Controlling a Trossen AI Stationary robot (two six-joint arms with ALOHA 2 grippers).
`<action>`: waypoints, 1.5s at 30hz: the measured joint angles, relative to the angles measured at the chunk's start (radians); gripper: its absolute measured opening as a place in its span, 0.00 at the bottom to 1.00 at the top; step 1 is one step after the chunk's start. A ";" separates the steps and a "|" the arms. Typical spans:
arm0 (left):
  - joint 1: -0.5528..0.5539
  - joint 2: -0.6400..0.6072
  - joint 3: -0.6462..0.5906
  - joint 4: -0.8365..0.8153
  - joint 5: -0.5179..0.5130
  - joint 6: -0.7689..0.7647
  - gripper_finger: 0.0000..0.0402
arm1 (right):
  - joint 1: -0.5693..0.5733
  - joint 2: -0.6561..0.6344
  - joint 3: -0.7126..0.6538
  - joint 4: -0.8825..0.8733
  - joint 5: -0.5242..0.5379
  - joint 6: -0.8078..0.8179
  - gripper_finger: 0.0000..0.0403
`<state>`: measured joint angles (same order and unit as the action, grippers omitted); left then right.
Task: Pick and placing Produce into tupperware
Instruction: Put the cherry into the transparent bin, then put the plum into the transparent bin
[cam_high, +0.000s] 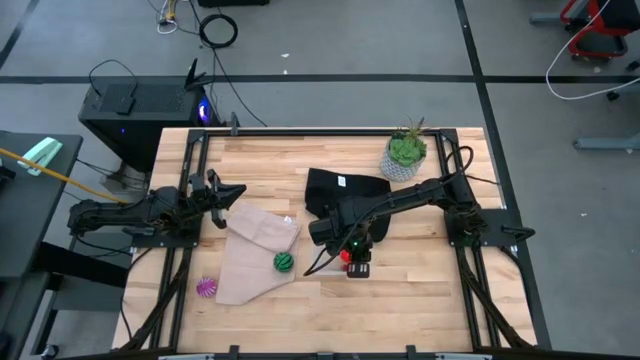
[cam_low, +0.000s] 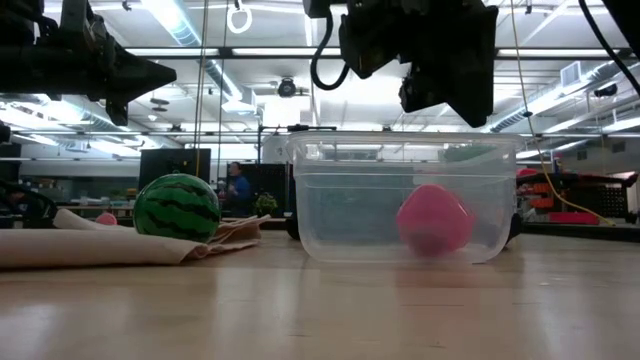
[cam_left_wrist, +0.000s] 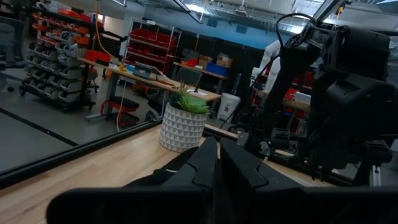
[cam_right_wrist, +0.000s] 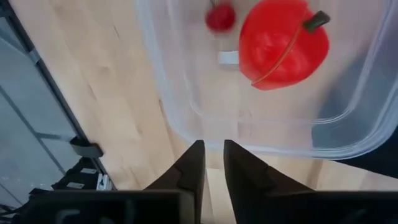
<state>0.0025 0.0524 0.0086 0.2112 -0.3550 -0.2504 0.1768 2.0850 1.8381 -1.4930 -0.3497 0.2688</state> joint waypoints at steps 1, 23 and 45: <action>0.000 0.000 0.000 0.000 0.000 0.000 0.06 | 0.000 0.000 0.000 0.000 0.011 0.002 0.18; 0.000 0.000 0.000 0.000 0.000 0.001 0.05 | -0.285 0.004 0.069 0.470 0.245 -0.373 0.37; 0.000 0.000 0.000 -0.007 0.000 0.003 0.04 | -0.285 0.018 -0.191 0.567 0.409 -0.450 0.62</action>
<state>0.0025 0.0523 0.0086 0.2047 -0.3550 -0.2478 -0.1080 2.1033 1.6472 -0.9258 0.0596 -0.1811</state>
